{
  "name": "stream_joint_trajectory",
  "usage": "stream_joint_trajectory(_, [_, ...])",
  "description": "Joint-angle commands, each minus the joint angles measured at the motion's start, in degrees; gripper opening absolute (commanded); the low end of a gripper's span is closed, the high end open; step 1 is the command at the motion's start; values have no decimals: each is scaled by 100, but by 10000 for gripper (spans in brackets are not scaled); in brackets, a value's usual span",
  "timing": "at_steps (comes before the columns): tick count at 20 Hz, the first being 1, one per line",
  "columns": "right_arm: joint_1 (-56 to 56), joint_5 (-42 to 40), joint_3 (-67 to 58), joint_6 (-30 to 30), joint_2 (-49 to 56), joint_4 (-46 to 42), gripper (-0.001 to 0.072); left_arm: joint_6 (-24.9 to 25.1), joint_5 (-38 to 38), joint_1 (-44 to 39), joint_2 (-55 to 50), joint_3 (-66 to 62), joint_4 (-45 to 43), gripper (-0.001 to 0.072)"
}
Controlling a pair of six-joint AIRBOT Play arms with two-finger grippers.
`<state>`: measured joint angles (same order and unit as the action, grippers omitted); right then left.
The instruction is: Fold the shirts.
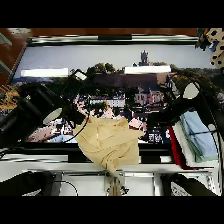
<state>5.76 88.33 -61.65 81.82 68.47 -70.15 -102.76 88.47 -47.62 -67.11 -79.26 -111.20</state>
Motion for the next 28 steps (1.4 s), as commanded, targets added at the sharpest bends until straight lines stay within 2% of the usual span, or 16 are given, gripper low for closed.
stream_joint_trajectory(1, [-975,-103,608,-212,848,1405,687,0,-15,11,131,28,-7,36])
stream_joint_trajectory(5, [-1158,-546,608,-68,1410,1416,687,-2,-190,11,142,28,-7,36])
stream_joint_trajectory(14, [-59,-1034,608,17,2232,1338,685,0,-404,11,142,28,-7,36])
stream_joint_trajectory(15, [35,-1027,605,68,2256,1325,630,0,-404,11,142,28,-9,36])
stream_joint_trajectory(17, [205,-1102,605,85,2253,1290,414,0,-407,11,142,28,-9,36])
stream_joint_trajectory(18, [254,-1147,599,90,2247,1268,175,0,-404,11,142,28,-9,36])
stream_joint_trajectory(19, [256,-1161,586,79,2192,1276,71,0,-404,11,151,20,-9,36])
stream_joint_trajectory(22, [251,-1320,280,-160,1554,1126,64,4,-422,11,205,-271,-356,36])
stream_joint_trajectory(24, [251,-1351,-382,-380,916,951,63,31,-629,20,234,-767,-769,35])
stream_joint_trajectory(26, [251,-1644,-1403,-551,225,772,63,223,-1228,50,240,-1580,-883,36])
stream_joint_trajectory(28, [251,-2514,-2632,-612,-433,566,63,208,-2015,44,240,-2610,-879,35])
